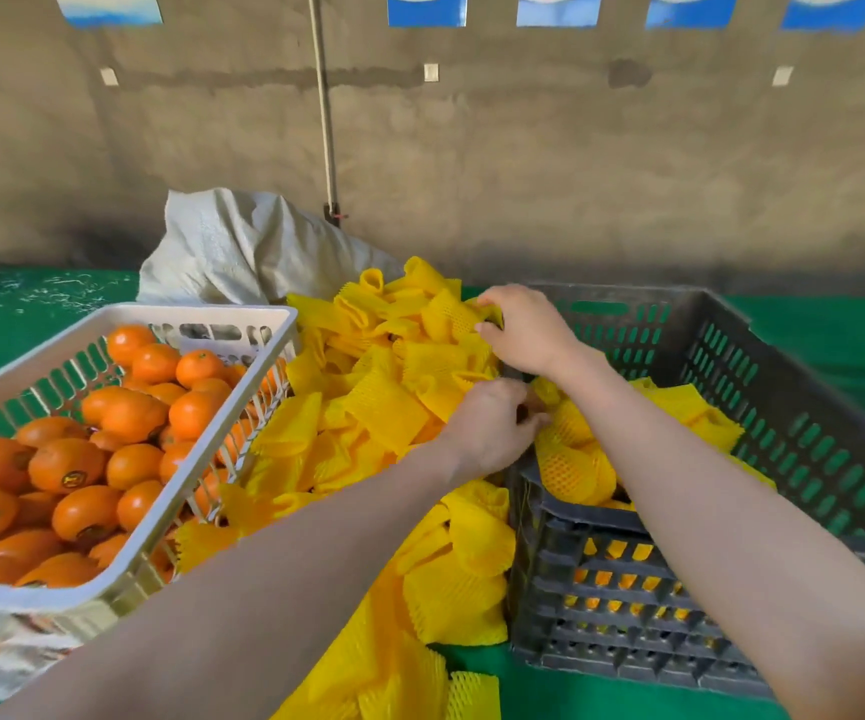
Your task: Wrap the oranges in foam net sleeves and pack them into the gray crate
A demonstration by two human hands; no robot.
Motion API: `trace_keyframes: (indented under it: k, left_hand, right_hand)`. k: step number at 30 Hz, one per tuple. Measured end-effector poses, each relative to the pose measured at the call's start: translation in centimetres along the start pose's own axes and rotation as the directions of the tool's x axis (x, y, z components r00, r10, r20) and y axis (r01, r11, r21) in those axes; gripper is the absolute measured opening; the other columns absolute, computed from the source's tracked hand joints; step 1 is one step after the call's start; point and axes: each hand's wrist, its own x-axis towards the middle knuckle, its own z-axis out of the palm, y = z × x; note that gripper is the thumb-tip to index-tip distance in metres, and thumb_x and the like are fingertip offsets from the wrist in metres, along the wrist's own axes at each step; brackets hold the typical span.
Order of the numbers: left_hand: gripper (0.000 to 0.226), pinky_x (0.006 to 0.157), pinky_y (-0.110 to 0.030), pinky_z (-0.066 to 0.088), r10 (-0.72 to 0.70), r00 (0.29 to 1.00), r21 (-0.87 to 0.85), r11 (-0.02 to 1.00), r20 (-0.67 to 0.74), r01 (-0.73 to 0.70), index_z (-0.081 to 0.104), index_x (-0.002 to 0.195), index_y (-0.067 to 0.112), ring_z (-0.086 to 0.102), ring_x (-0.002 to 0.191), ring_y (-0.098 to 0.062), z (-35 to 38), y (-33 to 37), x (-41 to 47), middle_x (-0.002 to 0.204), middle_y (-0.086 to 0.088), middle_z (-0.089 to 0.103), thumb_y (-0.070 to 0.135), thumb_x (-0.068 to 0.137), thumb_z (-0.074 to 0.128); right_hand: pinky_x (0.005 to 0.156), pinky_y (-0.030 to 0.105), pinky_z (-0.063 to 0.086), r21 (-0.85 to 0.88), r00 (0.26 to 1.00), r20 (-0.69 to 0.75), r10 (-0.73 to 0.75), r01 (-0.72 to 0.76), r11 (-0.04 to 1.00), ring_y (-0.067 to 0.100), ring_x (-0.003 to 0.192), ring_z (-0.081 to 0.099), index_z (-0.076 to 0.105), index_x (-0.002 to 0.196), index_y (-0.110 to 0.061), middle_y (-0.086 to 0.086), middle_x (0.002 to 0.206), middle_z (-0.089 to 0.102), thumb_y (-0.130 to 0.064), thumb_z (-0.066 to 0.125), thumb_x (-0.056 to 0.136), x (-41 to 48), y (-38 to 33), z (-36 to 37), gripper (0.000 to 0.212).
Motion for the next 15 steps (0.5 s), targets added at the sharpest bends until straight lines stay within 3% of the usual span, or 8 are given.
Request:
trace_keyframes:
  k: [3, 6, 8, 10, 12, 15]
  left_hand:
    - [0.014, 0.067, -0.005, 0.038, 0.035, 0.999, -0.1, 0.994, 0.011, -0.034, 0.074, 0.09, -0.002, 0.059, 0.078, -0.008, -4.0, -1.6, -2.5, 0.094, -0.014, 0.073, 0.007, 0.088, 0.064]
    - [0.017, 0.058, -0.017, 0.04, 0.017, 0.998, -0.062, 0.998, 0.052, -0.014, 0.074, 0.082, -0.003, 0.055, 0.063, -0.011, -8.3, -3.9, -5.6, 0.076, -0.011, 0.072, 0.012, 0.088, 0.066]
    - [0.023, 0.051, -0.018, 0.034, -0.005, 0.999, -0.028, 1.0, 0.042, 0.007, 0.067, 0.066, 0.001, 0.048, 0.053, -0.01, -11.0, -5.7, -7.7, 0.056, 0.0, 0.059, 0.011, 0.087, 0.067]
    - [0.031, 0.05, -0.022, 0.028, -0.042, 0.999, 0.028, 0.999, 0.034, 0.041, 0.057, 0.057, 0.004, 0.037, 0.049, -0.008, -13.1, -7.3, -9.5, 0.05, -0.003, 0.048, 0.011, 0.086, 0.068]
    - [0.029, 0.053, -0.03, 0.032, -0.099, 0.995, 0.065, 0.993, 0.026, 0.097, 0.062, 0.063, -0.002, 0.04, 0.053, -0.012, -14.7, -8.8, -11.2, 0.055, -0.012, 0.054, 0.013, 0.087, 0.067]
    - [0.012, 0.052, -0.01, 0.037, -0.188, 0.979, 0.014, 0.982, -0.075, 0.19, 0.074, 0.086, 0.008, 0.052, 0.057, 0.0, -16.5, -10.8, -13.6, 0.067, 0.01, 0.061, 0.016, 0.088, 0.066]
  right_hand:
    - [0.1, 0.036, 0.037, 0.066, 0.993, -0.026, -0.115, 0.116, 0.991, 0.027, 0.119, 0.05, 0.058, 0.122, -0.011, 0.01, 0.127, 0.058, -0.022, 0.058, 0.09, -2.0, -4.8, 0.3, 0.033]
    - [0.095, 0.029, 0.036, 0.197, 0.986, -0.077, -0.15, 0.162, 0.967, 0.025, 0.115, 0.055, 0.062, 0.116, -0.008, 0.008, 0.12, 0.064, -0.017, 0.058, 0.091, -3.5, -9.1, 1.2, 0.027]
    - [0.092, 0.029, 0.04, 0.292, 0.985, -0.08, -0.156, 0.173, 0.941, 0.025, 0.109, 0.059, 0.064, 0.112, -0.005, 0.01, 0.114, 0.067, -0.013, 0.055, 0.092, -4.4, -11.8, 2.5, 0.024]
    - [0.087, 0.033, 0.042, 0.351, 0.988, -0.043, -0.146, 0.152, 0.924, 0.029, 0.104, 0.06, 0.066, 0.108, -0.003, 0.013, 0.109, 0.068, -0.011, 0.05, 0.094, -5.1, -14.0, 4.6, 0.022]
    - [0.082, 0.035, 0.041, 0.379, 0.992, 0.049, -0.115, 0.088, 0.921, 0.032, 0.102, 0.06, 0.065, 0.107, -0.002, 0.017, 0.107, 0.068, -0.009, 0.047, 0.095, -5.6, -15.4, 7.2, 0.023]
    - [0.087, 0.032, 0.039, 0.302, 0.957, 0.274, -0.096, 0.01, 0.953, 0.03, 0.111, 0.057, 0.06, 0.119, -0.002, 0.018, 0.118, 0.063, -0.007, 0.049, 0.093, -6.2, -16.3, 11.5, 0.028]
